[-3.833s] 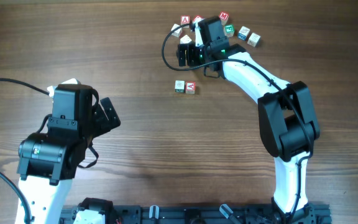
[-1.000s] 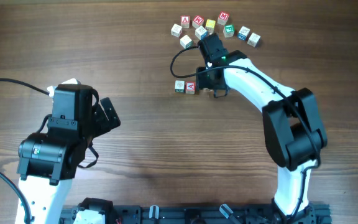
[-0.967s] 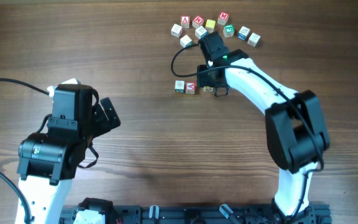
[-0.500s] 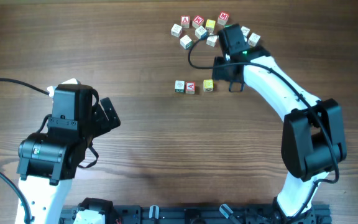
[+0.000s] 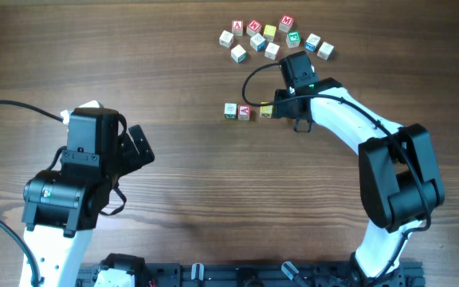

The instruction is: Form a horizontal line

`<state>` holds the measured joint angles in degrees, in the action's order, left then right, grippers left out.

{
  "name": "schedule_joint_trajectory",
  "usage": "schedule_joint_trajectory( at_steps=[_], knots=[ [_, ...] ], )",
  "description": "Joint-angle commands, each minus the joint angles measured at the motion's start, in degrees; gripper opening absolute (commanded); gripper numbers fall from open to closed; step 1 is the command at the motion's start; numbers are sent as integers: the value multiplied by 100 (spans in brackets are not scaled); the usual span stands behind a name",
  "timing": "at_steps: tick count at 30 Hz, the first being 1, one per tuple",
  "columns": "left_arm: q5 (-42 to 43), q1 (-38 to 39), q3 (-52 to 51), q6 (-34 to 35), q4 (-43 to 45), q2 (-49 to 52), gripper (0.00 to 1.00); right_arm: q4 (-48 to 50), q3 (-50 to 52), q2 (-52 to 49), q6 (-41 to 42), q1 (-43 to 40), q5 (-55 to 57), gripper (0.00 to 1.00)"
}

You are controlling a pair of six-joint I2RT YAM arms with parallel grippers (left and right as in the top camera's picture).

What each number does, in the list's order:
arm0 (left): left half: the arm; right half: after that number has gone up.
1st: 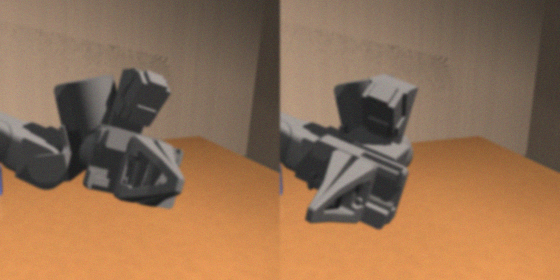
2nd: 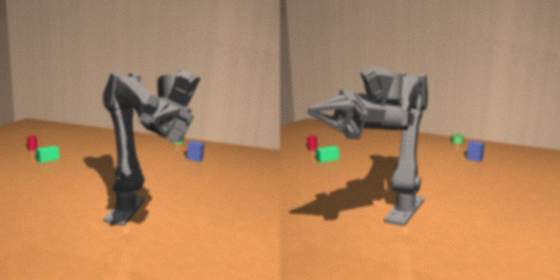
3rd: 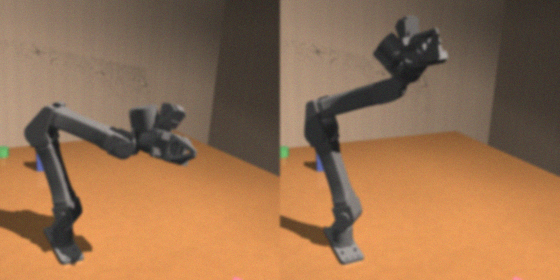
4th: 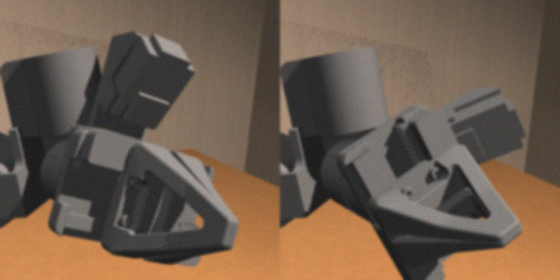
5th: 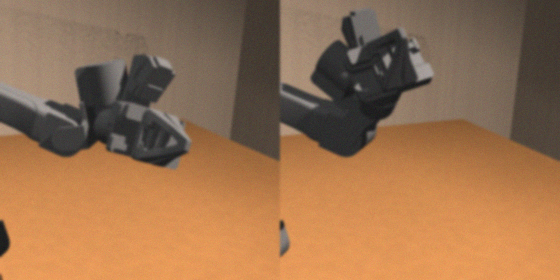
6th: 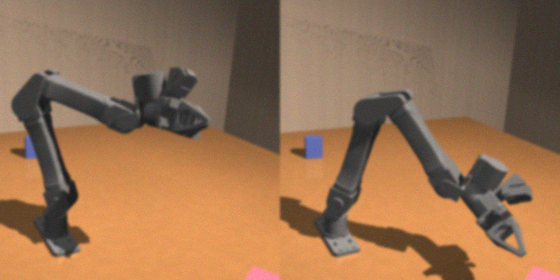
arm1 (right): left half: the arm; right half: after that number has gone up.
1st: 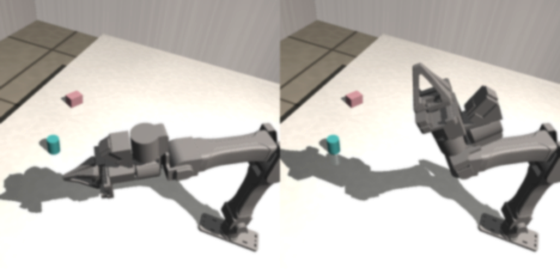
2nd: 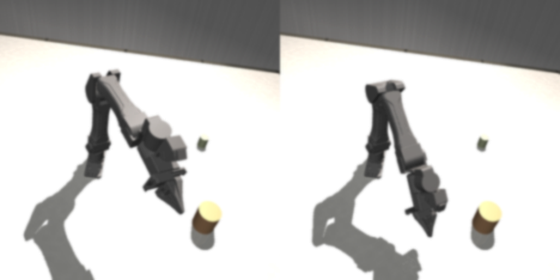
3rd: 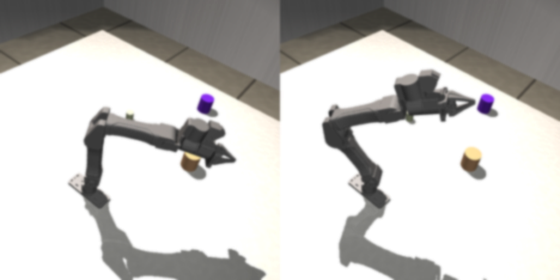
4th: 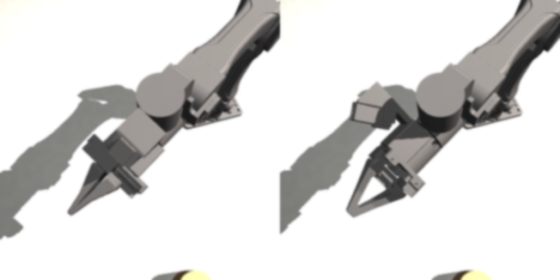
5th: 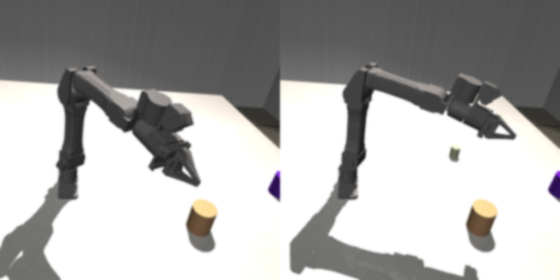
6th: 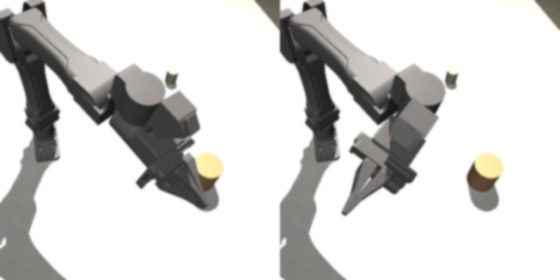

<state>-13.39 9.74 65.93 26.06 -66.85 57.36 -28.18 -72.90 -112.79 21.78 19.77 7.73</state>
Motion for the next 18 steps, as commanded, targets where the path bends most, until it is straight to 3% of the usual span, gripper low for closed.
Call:
schedule_joint_trajectory(
  at_steps=[1,4,8,13,18],
  knots=[
    [33,-26,-4,55,11,-20,100,431,28,-39,-79,-4,-7,53],
    [33,-26,-4,55,11,-20,100,763,28,-212,-68,-4,-271,49],
    [33,-26,-4,55,11,-20,100,1034,-37,-216,-57,-2,-1333,53],
    [33,-26,-4,55,11,-20,100,796,-37,-216,133,13,-1580,38],
    [33,-26,-4,55,11,-20,100,623,-37,-216,133,20,-1582,36]
  ],
)
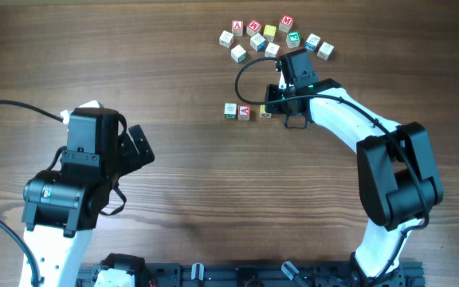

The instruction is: Form a horizontal line

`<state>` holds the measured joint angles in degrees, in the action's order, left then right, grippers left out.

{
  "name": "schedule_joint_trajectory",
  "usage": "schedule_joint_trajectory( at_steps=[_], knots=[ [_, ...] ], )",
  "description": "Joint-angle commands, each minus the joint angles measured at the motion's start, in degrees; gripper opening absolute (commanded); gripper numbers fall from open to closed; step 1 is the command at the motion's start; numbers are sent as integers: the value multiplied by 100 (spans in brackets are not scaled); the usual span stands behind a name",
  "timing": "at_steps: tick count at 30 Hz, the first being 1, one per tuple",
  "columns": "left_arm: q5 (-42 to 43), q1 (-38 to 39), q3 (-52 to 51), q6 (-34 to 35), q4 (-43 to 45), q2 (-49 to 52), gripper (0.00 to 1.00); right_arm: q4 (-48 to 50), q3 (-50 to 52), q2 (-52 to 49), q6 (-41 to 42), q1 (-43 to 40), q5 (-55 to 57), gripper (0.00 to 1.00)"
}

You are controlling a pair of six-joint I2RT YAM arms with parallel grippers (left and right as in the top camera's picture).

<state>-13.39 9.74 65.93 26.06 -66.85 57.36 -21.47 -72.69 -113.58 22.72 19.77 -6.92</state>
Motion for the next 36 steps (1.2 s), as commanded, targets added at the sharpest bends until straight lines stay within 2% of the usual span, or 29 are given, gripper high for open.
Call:
schedule_joint_trajectory(
  at_steps=[1,9,12,15,19,26,30,33,34,35,36],
  knots=[
    [33,-26,-4,55,11,-20,100,-48,-59,-138,35,17,-212,36],
    [33,-26,-4,55,11,-20,100,-269,-175,140,22,13,-420,28],
    [33,-26,-4,55,11,-20,100,-356,-280,739,-9,13,-413,30],
    [33,-26,-4,55,11,-20,100,-240,-280,1054,-9,13,-166,39],
    [33,-26,-4,55,11,-20,100,-203,-273,981,-4,7,546,42],
    [33,-26,-4,55,11,-20,100,391,-273,455,-2,2,378,41],
    [33,-26,-4,55,11,-20,100,708,-273,-243,138,2,42,36],
    [33,-26,-4,55,11,-20,100,658,-273,-304,199,2,85,26],
    [33,-26,-4,55,11,-20,100,535,-273,-304,461,2,411,22],
    [33,-26,-4,55,11,-20,100,332,-273,-304,973,2,949,22],
    [33,-26,-4,55,11,-20,100,289,-273,-304,1086,2,1034,22]
  ],
)
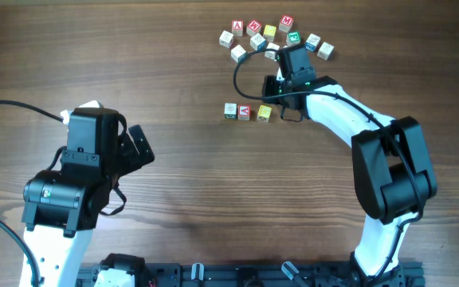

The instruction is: Form a horizontal line

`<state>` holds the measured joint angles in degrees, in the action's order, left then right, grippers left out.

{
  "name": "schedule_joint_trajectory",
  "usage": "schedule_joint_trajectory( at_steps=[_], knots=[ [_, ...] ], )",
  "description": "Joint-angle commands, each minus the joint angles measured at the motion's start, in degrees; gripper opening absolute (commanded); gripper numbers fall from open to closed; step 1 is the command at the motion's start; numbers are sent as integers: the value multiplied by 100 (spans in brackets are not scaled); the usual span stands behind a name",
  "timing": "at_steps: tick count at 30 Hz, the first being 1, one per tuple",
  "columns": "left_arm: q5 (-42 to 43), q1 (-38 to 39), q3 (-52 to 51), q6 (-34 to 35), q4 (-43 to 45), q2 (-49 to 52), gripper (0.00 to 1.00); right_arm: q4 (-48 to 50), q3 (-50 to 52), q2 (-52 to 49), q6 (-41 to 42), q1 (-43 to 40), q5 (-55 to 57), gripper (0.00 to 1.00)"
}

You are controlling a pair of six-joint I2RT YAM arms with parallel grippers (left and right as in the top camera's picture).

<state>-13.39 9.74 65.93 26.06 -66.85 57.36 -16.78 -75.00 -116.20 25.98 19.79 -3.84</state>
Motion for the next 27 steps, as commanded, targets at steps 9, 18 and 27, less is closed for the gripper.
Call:
schedule_joint_trajectory(
  at_steps=[9,18,27],
  knots=[
    [33,-26,-4,55,11,-20,100,-1180,-42,-44,1517,0,337,17],
    [33,-26,-4,55,11,-20,100,-933,-42,-48,970,0,-94,18],
    [33,-26,-4,55,11,-20,100,-841,-42,-48,101,2,-345,15]
  ],
)
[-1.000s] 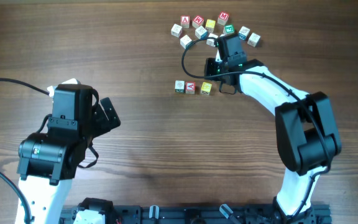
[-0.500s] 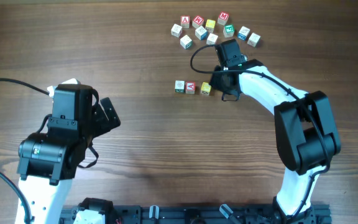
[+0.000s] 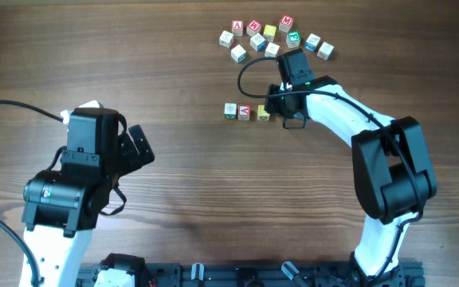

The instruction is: Form a horizontal line

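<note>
Three small letter blocks lie in a left-to-right row: a green-marked one (image 3: 229,111), a red-marked one (image 3: 245,112) and a yellow one (image 3: 263,114). My right gripper (image 3: 284,112) hangs just right of the yellow block, apart from it, and looks open with nothing in it. More loose blocks (image 3: 258,41) lie scattered in a cluster at the back, just beyond the right wrist. My left gripper (image 3: 139,145) rests far off on the left side of the table, open and empty.
The wooden table (image 3: 213,207) carries nothing else. A black cable (image 3: 249,76) loops from the right wrist over the space between the row and the cluster. The right arm's white link (image 3: 341,119) slants across the right side. A black rail (image 3: 237,275) runs along the front edge.
The right gripper has shifted slightly down and to the right, still beside the yellow block. The three-block row and the left arm have not moved.
The right gripper first stood right up against the yellow block at the row's right end, then partly covered it. Later the block lay free as third in the row, with the gripper drawn back. Now the gripper hovers just right of it. The left arm never moved.
</note>
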`<state>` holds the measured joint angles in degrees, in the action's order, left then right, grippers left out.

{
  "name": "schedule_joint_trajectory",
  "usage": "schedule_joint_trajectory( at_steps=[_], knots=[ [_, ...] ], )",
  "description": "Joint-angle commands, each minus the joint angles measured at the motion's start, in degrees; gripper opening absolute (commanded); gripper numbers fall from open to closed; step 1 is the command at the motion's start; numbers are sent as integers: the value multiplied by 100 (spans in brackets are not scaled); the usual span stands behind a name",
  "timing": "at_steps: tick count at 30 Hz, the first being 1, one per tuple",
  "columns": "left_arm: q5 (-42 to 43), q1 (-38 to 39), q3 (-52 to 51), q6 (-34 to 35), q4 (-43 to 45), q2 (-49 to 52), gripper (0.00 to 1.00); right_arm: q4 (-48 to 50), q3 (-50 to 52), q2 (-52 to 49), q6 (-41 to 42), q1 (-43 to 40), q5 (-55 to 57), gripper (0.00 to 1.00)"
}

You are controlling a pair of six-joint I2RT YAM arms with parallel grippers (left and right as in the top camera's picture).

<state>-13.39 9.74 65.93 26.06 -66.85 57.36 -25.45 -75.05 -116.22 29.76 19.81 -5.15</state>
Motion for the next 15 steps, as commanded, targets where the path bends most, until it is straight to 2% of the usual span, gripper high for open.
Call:
schedule_joint_trajectory(
  at_steps=[1,5,7,10,15],
  knots=[
    [33,-26,-4,55,11,-20,100,37,-37,-46,-282,0,-334,15],
    [33,-26,-4,55,11,-20,100,-11,-37,-46,-208,-2,-398,11],
    [33,-26,-4,55,11,-20,100,-181,-37,-46,267,-2,-372,8],
    [33,-26,-4,55,11,-20,100,-321,-37,-46,490,-2,-356,8],
    [33,-26,-4,55,11,-20,100,-380,-37,-46,487,-2,-553,7]
  ],
)
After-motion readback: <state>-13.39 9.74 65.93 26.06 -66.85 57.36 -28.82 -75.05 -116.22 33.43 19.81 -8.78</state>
